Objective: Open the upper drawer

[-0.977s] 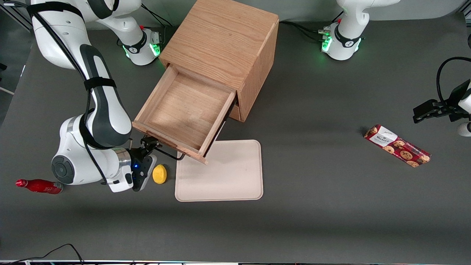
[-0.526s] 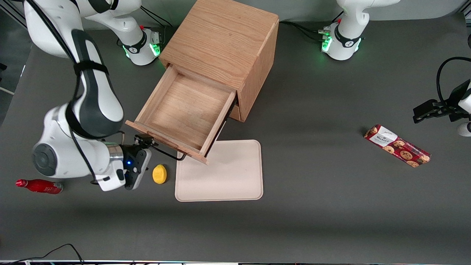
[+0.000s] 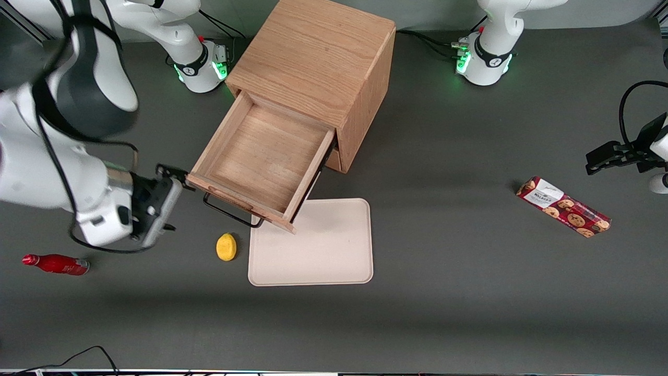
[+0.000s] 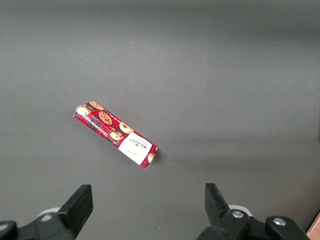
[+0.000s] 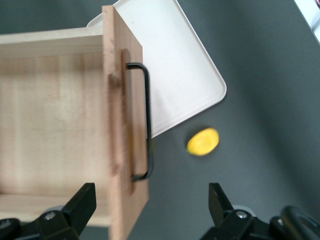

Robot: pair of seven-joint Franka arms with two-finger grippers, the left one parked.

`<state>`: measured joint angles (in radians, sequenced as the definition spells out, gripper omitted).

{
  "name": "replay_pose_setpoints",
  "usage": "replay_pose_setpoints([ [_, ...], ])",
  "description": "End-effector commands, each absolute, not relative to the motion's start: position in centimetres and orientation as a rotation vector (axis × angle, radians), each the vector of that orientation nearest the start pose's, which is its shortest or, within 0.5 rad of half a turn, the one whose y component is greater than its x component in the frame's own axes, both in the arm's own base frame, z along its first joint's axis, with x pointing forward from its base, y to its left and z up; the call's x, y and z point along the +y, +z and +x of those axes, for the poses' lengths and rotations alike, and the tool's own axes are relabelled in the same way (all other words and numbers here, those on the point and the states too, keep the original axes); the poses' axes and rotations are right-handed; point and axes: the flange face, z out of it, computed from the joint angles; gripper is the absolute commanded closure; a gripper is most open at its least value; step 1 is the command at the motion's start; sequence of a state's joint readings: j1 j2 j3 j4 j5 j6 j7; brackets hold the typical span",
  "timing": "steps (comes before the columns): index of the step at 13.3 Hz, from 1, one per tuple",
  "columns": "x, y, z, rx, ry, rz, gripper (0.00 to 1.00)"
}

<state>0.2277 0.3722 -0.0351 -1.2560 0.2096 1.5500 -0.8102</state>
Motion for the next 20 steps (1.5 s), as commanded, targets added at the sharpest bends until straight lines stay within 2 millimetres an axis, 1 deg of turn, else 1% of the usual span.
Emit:
replay_pose_setpoints([
  [1,14.5,56.5,60.0,-1.019,0.1,-2.789,0.0],
  [2,14.9,57.3,59.0,-0.88,0.12,-2.88,0.0],
  [3,15.1,57.7,58.0,-0.778,0.153,-2.946,0.0],
  [5,13.7,58.6,56.3,-0.511,0.175,-3.046,0.0],
  [6,12.8,58.5,55.4,-0.421,0.178,-3.081,0.0],
  [7,11.5,58.7,54.6,-0.378,0.134,-3.139,0.0],
  [8,10.1,58.3,53.8,-0.348,0.104,-3.151,0.0],
  [9,8.0,57.8,53.0,-0.296,0.093,-3.152,0.0],
  [10,6.8,57.4,52.7,-0.265,0.094,-3.15,0.0],
  [13,5.3,57.8,52.9,-0.227,0.084,-3.158,0.0],
  [15,4.6,58.4,53.3,-0.217,0.063,-3.16,0.0],
  [17,4.2,58.6,55.0,-0.189,0.057,-3.169,0.0],
  [18,2.8,58.7,55.7,-0.148,0.058,-3.172,0.0],
  [19,2.0,58.6,56.1,-0.123,0.056,-3.173,0.0],
  [20,1.6,58.6,56.3,-0.113,0.056,-3.174,0.0],
])
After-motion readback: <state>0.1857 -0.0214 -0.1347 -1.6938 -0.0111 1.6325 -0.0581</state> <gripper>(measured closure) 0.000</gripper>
